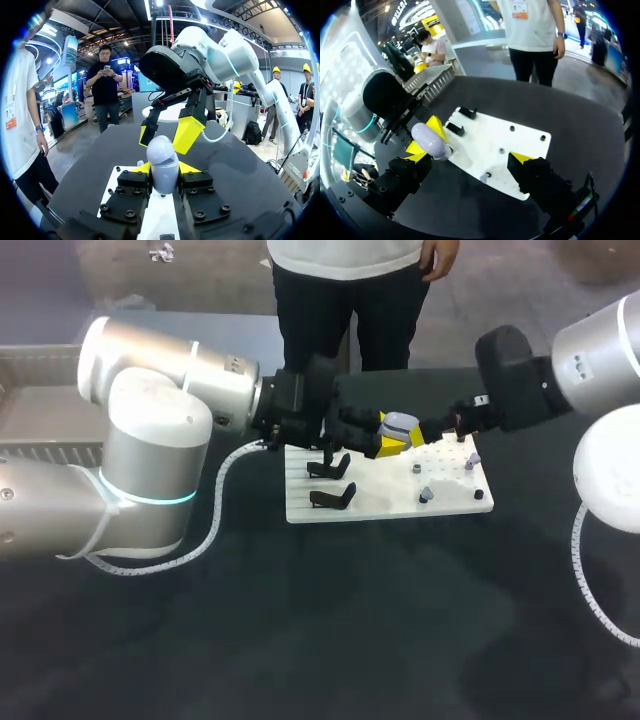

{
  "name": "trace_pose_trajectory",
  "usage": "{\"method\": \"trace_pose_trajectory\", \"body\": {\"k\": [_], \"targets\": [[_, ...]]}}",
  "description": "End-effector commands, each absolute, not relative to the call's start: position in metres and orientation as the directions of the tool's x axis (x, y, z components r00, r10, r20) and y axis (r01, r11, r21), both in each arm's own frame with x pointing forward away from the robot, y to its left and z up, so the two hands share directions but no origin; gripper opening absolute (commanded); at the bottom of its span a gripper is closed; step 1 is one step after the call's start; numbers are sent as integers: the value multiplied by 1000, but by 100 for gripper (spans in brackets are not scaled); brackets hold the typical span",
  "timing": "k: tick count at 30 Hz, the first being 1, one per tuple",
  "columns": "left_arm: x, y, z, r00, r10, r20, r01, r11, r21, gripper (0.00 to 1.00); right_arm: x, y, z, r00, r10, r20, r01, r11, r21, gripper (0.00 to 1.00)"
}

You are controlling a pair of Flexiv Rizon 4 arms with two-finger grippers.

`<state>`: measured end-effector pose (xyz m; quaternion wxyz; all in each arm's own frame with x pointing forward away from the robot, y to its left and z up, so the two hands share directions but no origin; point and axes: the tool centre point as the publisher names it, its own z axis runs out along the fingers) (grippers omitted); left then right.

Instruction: Pick up each earbud case from the left stands, insert the matching earbuds, close the lid, and place the case in the box.

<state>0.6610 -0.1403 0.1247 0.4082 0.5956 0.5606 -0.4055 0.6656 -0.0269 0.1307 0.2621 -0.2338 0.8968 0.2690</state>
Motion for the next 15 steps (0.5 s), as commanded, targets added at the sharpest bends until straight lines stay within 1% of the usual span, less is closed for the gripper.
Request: {"method": "trace_pose_trajectory", "body": {"k": [1,5,8,15], "targets": [[657,-138,124,44,326,-944,999,-36,34,0,670,-27,132,-751,-279,-599,-566,738,367,100],[658,-134,122,26,303,-953,999,-25,19,0,670,-29,137,-743,-277,-610,-568,743,354,100],[662,-128,120,5,256,-967,1000,-8,3,0,669,-34,142,-733,-280,-620,-558,769,312,100],[670,-111,127,-10,133,-991,999,35,-5,0,670,-61,148,-743,-286,-605,-503,835,223,100]]}}
